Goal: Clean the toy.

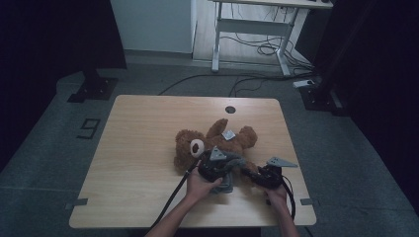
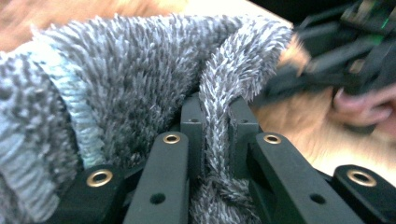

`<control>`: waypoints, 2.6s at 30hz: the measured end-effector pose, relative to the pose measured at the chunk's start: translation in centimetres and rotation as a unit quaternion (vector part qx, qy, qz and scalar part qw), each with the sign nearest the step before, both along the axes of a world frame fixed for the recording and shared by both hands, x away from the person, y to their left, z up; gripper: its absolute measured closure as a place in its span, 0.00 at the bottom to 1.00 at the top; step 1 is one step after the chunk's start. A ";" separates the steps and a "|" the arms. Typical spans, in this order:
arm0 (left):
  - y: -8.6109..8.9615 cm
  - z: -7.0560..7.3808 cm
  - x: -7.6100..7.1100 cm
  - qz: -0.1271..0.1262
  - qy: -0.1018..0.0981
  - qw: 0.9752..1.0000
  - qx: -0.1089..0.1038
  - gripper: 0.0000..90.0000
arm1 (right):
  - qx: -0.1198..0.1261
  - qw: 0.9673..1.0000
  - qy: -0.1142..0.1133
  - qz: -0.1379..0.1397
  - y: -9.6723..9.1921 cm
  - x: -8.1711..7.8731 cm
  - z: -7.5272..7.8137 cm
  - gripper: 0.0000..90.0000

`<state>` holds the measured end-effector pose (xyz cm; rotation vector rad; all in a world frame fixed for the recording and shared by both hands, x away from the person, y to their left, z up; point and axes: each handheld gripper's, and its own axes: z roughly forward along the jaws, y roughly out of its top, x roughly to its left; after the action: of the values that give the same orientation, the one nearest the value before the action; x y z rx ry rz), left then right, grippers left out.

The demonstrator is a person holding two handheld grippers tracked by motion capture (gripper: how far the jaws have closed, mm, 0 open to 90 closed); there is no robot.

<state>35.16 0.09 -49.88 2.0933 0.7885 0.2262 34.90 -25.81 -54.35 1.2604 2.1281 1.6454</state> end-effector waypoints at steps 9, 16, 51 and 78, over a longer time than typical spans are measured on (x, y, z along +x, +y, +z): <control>6.4 -1.4 -0.1 0.048 0.019 0.999 -0.013 0.88 | 0.003 1.000 0.000 -0.001 -0.4 0.1 0.0 0.68; 9.8 -0.7 -0.6 0.068 0.011 0.998 -0.009 0.88 | -0.001 1.000 -0.001 0.004 -0.4 0.1 0.0 0.68; 7.3 5.2 8.0 0.088 0.011 0.996 -0.012 0.87 | -0.016 1.000 -0.010 0.014 -1.0 -0.1 -0.3 0.70; 15.1 3.0 4.5 0.145 0.012 0.989 -0.034 0.89 | -0.023 1.000 0.011 0.007 -1.2 0.0 -0.8 0.70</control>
<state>39.71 15.20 -46.87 1.9158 1.1000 0.3265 34.95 -27.00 -55.16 1.2568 2.1801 1.5852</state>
